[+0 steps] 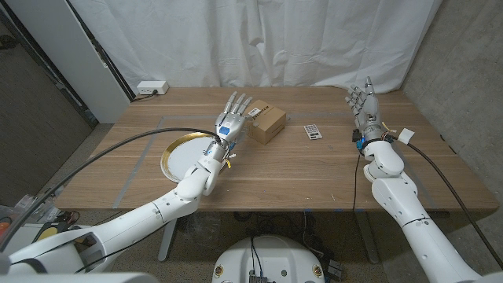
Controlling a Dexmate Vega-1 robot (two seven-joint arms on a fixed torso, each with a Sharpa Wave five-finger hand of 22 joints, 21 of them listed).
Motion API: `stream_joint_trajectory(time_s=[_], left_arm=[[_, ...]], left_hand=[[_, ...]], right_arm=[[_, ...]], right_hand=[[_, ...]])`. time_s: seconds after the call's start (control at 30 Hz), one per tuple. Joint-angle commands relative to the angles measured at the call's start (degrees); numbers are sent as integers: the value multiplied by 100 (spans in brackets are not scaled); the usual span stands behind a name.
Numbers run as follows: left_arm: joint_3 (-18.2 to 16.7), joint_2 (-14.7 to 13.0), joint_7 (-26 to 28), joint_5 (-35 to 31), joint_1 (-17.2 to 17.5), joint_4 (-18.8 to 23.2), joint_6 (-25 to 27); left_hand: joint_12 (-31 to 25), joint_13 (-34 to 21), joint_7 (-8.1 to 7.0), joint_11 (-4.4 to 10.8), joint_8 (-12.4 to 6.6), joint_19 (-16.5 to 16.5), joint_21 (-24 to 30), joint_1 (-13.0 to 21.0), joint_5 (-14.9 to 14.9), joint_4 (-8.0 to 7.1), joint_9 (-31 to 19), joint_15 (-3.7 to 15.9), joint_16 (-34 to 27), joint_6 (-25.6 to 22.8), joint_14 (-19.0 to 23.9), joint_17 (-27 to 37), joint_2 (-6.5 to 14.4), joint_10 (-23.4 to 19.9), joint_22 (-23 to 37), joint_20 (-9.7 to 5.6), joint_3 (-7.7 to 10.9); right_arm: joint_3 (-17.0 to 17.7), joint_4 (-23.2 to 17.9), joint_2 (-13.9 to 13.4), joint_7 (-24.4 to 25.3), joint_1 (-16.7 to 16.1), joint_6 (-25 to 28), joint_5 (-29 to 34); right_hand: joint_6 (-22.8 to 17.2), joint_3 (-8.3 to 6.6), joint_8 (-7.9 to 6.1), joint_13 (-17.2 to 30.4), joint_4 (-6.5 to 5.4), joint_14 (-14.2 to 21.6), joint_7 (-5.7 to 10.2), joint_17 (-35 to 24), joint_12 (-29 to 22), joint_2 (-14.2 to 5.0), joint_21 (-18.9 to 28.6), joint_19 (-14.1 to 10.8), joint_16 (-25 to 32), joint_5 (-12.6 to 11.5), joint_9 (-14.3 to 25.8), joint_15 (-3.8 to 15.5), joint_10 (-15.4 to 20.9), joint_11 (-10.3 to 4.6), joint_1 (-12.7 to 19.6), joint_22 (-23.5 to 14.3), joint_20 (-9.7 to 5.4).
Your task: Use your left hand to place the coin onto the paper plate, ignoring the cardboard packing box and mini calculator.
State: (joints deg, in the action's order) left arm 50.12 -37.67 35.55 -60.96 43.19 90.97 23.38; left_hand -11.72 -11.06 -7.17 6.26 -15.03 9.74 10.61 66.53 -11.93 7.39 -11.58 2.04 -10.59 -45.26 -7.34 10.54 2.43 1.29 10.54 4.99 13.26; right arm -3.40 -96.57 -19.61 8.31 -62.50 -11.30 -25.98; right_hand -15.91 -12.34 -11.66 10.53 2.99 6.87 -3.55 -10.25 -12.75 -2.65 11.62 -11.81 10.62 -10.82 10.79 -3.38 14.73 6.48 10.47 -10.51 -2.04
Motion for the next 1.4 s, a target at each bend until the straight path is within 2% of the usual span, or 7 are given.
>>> stream_joint_trajectory(time_s=[0.03, 0.53, 1.4], left_arm=[[22, 10, 120, 211, -83, -134, -243], [82, 120, 268, 413, -208, -342, -498], [131, 125, 219, 612, -289, -497, -736]], left_hand=[[-13, -20, 1, 19, 3, 540, 35, 25, 17, -4, -17, 27, -7, 2, -74, 27, 19, 42, 21, 11, -7], [-17, -22, -18, 39, 22, 552, 63, -24, 24, -42, -22, 36, -21, 31, -90, 32, 35, 54, 20, -1, -35], [-22, -24, -11, 23, 40, 586, 89, -57, 22, -61, -29, 21, -26, 48, -129, 35, 34, 76, 20, 13, -71]], right_arm=[[-68, 6, 20, 95, 15, 57, 37], [-98, -60, -10, 176, 38, 128, 90], [-125, -87, -1, 245, 43, 187, 98]], right_hand=[[-49, 7, 13, 24, 3, 38, 19, -25, -44, -8, 14, -49, 14, 1, 13, 6, 27, -16, -31, -12, 6], [-53, 13, 16, 25, 6, 46, 21, -24, -42, -10, 11, -46, 13, -2, 13, -10, 39, -16, -34, -12, 10], [-64, 20, 20, 26, 15, 50, 20, -22, -31, -15, 7, -43, 8, -7, 13, -11, 40, -14, -37, -12, 13]])
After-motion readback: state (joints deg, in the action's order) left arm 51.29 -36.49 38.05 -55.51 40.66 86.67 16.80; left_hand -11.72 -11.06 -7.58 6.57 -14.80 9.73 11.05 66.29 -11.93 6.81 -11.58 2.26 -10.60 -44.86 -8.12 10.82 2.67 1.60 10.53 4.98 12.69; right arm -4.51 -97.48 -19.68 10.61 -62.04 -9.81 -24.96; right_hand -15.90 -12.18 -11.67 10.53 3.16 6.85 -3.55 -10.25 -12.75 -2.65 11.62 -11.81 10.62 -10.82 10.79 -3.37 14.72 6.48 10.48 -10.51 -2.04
